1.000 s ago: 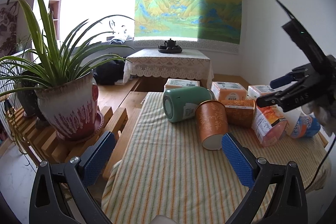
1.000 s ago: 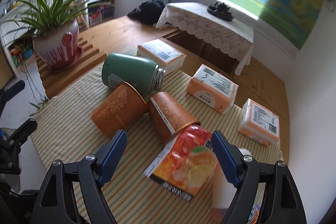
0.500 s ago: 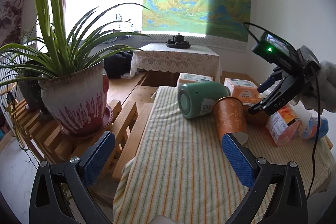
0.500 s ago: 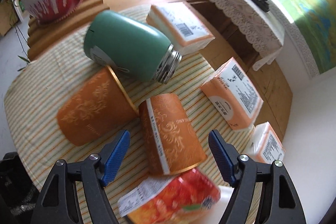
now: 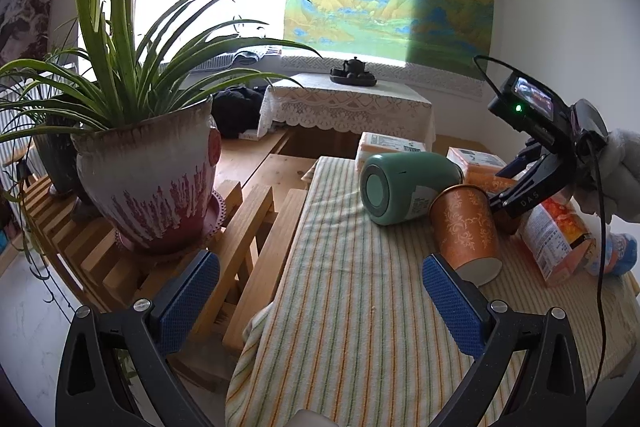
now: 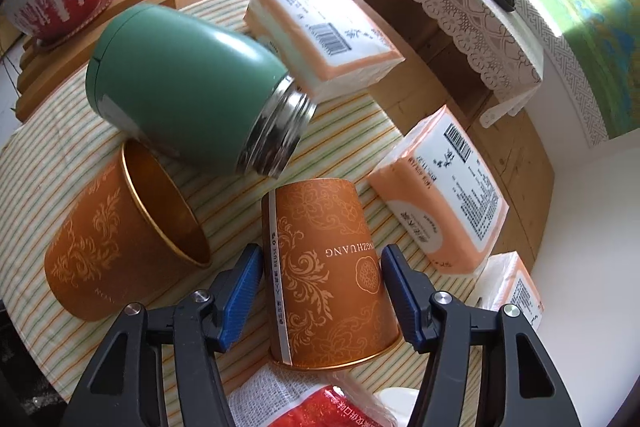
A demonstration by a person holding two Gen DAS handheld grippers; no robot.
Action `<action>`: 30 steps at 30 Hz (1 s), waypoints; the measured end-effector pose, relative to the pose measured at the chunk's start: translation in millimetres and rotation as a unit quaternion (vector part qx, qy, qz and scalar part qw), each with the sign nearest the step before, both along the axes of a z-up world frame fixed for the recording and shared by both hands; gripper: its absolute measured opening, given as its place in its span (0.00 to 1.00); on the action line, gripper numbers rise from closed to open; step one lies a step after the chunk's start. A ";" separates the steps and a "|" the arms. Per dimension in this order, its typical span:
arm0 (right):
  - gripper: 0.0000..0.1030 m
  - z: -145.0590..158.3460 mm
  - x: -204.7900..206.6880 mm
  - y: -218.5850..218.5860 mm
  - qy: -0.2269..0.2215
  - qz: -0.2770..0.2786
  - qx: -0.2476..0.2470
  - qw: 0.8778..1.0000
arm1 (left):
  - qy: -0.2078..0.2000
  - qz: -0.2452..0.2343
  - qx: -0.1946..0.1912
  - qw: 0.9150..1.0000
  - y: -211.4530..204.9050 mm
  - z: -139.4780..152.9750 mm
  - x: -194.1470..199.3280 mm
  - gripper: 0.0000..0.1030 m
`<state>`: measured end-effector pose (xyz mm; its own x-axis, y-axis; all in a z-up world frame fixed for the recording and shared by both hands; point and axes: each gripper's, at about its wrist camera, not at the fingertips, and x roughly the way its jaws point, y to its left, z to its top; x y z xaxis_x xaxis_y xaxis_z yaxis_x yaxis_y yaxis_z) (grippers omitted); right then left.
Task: Flip cup upside down
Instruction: 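Lift the orange cup with the right tool and carry it toward the left tool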
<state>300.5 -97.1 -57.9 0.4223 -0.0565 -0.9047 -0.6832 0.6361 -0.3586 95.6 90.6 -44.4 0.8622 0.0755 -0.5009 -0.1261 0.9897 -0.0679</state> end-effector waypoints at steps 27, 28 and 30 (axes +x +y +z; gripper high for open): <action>0.55 119.6 -110.4 -29.0 -0.105 0.011 0.103 0.989 | -0.032 -0.011 0.005 0.999 -12.3 26.6 -39.2 1.00; 0.55 118.4 -121.0 -30.3 -0.103 0.015 0.104 0.989 | -0.032 -0.013 0.005 0.999 -13.4 27.8 -41.1 1.00; 0.55 109.7 -143.2 -32.1 -0.095 0.022 0.104 0.990 | -0.031 -0.017 0.005 0.999 -16.4 29.4 -44.4 1.00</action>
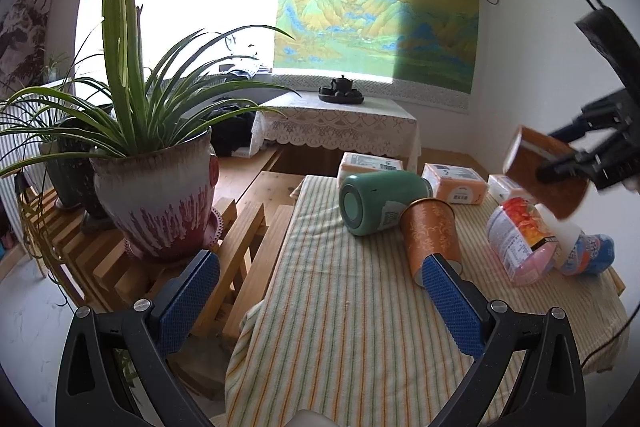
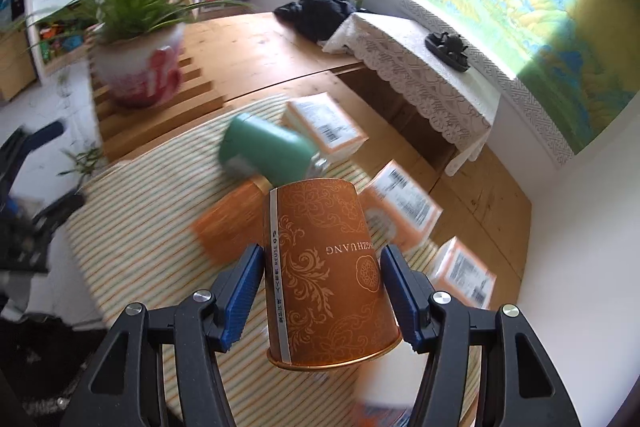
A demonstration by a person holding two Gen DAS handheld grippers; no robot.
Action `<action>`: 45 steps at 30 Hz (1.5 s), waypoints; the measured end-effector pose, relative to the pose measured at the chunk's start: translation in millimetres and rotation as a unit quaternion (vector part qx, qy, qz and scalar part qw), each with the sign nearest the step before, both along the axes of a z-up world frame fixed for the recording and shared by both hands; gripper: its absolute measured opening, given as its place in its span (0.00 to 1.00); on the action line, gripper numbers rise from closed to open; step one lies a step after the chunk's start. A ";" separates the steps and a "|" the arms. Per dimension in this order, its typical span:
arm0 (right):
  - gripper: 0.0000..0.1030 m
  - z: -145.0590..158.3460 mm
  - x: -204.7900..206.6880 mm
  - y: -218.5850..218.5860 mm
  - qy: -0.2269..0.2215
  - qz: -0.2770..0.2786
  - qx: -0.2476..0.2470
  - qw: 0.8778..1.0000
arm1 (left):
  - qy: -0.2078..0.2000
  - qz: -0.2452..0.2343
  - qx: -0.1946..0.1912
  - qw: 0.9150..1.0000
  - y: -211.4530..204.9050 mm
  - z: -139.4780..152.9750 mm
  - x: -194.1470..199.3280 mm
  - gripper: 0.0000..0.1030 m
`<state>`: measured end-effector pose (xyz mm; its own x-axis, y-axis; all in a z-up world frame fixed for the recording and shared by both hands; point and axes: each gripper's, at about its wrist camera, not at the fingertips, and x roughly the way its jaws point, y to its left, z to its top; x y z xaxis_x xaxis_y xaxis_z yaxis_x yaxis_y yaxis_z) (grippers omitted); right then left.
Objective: Flip cup upside down
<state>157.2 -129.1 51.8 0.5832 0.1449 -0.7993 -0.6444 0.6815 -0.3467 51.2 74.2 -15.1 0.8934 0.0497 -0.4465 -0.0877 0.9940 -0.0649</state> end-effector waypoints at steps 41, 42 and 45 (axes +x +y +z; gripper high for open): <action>0.68 -68.8 -89.9 -39.9 0.029 -0.031 0.112 0.993 | 0.090 -0.051 -0.038 0.994 -39.1 -4.6 -22.5 1.00; 0.68 -68.3 -92.5 -47.2 0.026 -0.043 0.125 0.991 | 0.092 -0.053 -0.043 0.993 -40.7 -4.5 -21.3 1.00; 0.68 -65.6 -100.1 -67.6 0.011 -0.084 0.161 0.983 | 0.102 -0.059 -0.060 0.991 -46.2 -4.6 -16.3 1.00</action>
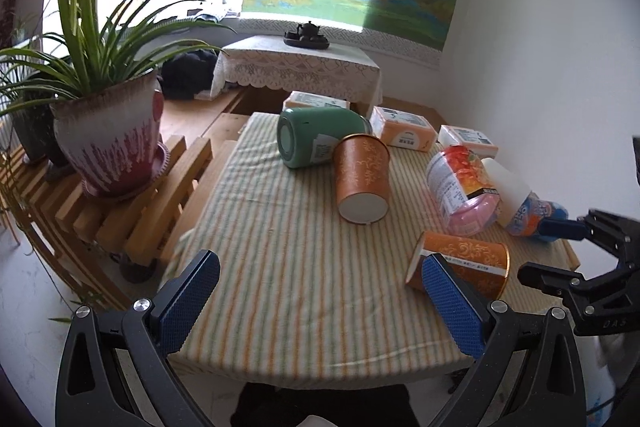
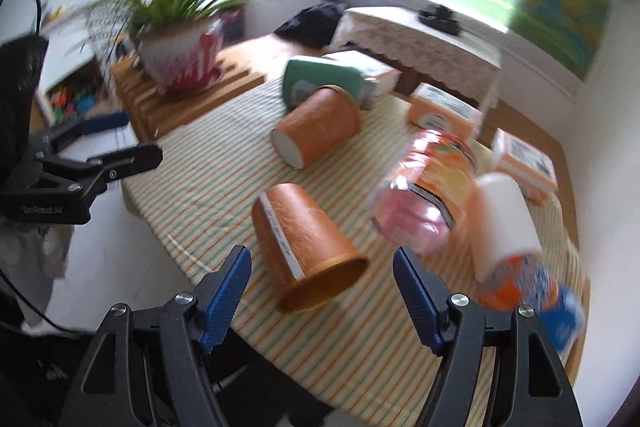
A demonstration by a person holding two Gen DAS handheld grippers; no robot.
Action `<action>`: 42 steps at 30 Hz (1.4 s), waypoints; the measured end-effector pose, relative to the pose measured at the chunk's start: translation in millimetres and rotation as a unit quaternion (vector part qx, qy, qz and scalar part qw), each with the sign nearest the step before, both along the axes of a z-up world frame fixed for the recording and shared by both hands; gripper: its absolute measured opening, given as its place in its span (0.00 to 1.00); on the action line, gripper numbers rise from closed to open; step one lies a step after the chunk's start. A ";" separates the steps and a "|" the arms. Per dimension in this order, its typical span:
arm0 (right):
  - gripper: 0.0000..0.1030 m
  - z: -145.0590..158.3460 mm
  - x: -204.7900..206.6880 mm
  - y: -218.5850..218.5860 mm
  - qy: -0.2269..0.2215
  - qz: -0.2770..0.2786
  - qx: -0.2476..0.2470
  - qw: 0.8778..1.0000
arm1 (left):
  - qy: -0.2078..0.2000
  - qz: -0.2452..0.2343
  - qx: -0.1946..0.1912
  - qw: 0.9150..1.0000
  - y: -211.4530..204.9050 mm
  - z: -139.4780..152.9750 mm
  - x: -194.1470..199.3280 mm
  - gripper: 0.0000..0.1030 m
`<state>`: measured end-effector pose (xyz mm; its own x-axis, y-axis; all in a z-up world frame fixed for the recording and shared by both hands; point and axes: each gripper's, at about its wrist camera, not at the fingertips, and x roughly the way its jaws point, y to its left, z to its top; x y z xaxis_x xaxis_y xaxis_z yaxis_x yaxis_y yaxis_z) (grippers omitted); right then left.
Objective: Flip cup upside down
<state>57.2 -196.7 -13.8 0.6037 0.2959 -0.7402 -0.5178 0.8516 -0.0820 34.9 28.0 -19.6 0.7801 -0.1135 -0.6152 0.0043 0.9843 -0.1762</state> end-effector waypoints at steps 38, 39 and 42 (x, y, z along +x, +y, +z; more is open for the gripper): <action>0.68 -6.6 -60.8 -111.0 -0.142 -0.232 0.048 0.961 | 0.286 0.106 -0.311 0.900 -75.6 -69.5 96.2 0.90; 0.68 -7.4 -60.9 -112.4 -0.143 -0.233 0.048 0.961 | 0.286 0.112 -0.313 0.899 -77.0 -71.3 98.3 0.90; 0.68 -11.3 -61.1 -116.6 -0.145 -0.235 0.045 0.960 | 0.287 0.120 -0.320 0.895 -80.5 -76.4 104.0 0.88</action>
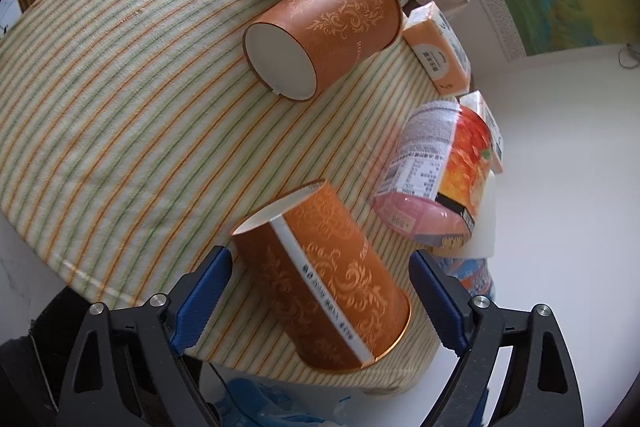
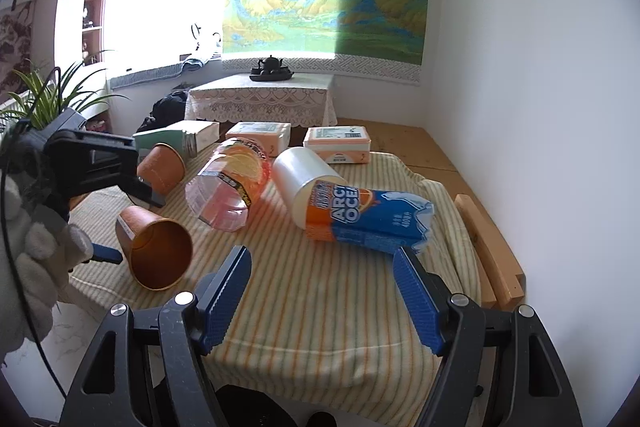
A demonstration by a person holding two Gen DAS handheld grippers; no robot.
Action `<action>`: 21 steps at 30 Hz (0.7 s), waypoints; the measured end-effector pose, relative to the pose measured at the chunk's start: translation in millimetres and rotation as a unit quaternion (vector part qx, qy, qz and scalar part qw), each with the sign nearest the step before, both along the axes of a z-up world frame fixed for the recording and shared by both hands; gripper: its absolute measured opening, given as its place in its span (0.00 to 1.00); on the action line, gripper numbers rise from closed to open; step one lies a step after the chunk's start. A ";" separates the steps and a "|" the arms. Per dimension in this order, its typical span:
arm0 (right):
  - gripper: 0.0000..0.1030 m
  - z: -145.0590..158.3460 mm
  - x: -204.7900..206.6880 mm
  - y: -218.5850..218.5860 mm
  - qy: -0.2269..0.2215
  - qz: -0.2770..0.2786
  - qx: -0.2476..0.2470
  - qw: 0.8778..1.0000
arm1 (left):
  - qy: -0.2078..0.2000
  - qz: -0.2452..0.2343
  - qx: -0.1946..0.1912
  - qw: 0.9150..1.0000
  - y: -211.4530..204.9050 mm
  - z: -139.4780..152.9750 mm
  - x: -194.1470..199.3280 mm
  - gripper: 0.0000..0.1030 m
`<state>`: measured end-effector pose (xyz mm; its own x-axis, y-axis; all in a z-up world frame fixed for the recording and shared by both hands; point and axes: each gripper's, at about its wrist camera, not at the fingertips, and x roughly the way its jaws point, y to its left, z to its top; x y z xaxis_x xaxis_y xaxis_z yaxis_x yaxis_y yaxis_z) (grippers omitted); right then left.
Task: Flip cup upside down
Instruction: 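Close the left tool around the orange cup lying on the table, then lift and rotate the orange cup with the left tool, set it on its end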
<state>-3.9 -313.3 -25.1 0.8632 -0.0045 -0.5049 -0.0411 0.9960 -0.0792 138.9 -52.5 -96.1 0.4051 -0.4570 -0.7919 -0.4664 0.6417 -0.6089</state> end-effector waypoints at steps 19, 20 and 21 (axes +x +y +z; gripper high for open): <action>0.68 -6.4 0.0 0.5 0.005 0.000 0.004 1.000 | -0.059 -0.034 0.045 0.997 -6.5 15.5 -2.7 0.68; 0.68 -6.8 0.2 1.0 0.005 0.000 0.007 1.000 | -0.073 -0.040 0.060 0.995 -7.8 20.3 -4.4 0.68; 0.68 -7.4 0.6 1.5 0.006 0.000 0.009 1.000 | -0.084 -0.045 0.071 0.993 -8.6 24.3 -5.6 0.68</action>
<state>-3.3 -311.8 -32.5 0.8574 0.0045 -0.5147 -0.0417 0.9973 -0.0608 133.3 -61.1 -71.8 0.4995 -0.3855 -0.7758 -0.3020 0.7618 -0.5731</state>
